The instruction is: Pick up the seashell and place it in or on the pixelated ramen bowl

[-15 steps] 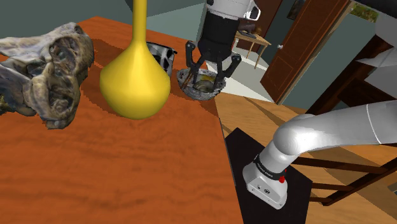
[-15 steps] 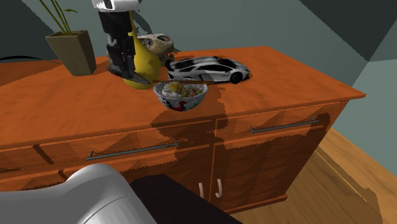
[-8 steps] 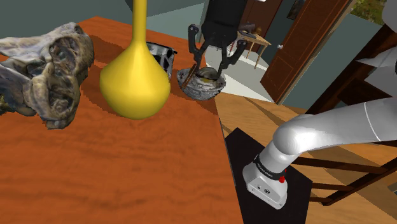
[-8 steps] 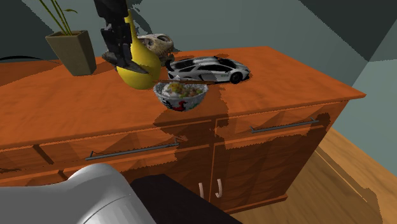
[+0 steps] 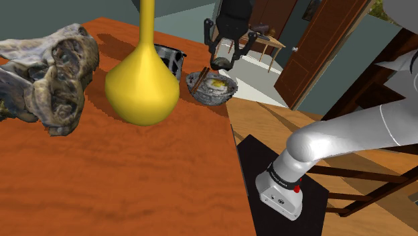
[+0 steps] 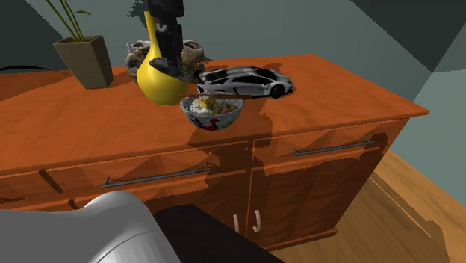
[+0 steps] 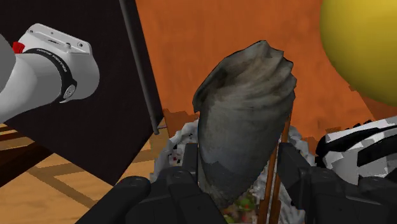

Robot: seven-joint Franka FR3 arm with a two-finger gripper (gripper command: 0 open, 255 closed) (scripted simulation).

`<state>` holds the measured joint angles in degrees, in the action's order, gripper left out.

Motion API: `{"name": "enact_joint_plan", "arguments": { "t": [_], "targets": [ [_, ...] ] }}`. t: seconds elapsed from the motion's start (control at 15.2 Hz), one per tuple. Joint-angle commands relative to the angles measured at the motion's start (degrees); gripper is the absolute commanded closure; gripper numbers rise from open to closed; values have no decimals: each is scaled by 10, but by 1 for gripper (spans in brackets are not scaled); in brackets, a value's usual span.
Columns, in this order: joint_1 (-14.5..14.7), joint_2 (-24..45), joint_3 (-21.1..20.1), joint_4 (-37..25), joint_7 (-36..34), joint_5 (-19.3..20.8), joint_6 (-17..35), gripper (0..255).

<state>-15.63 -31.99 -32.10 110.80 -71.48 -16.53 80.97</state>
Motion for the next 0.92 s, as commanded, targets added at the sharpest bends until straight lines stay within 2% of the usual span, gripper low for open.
{"name": "enact_joint_plan", "arguments": {
  "t": [0.0, 0.26, 0.86],
  "targets": [
    [-11, 18, 14, -9, 23, 16, 4, 255],
    [-33, 56, 41, -25, 69, 47, 16, 255],
    [-27, 36, 37, 61, 77, 37, 82, 255]
  ]
}}
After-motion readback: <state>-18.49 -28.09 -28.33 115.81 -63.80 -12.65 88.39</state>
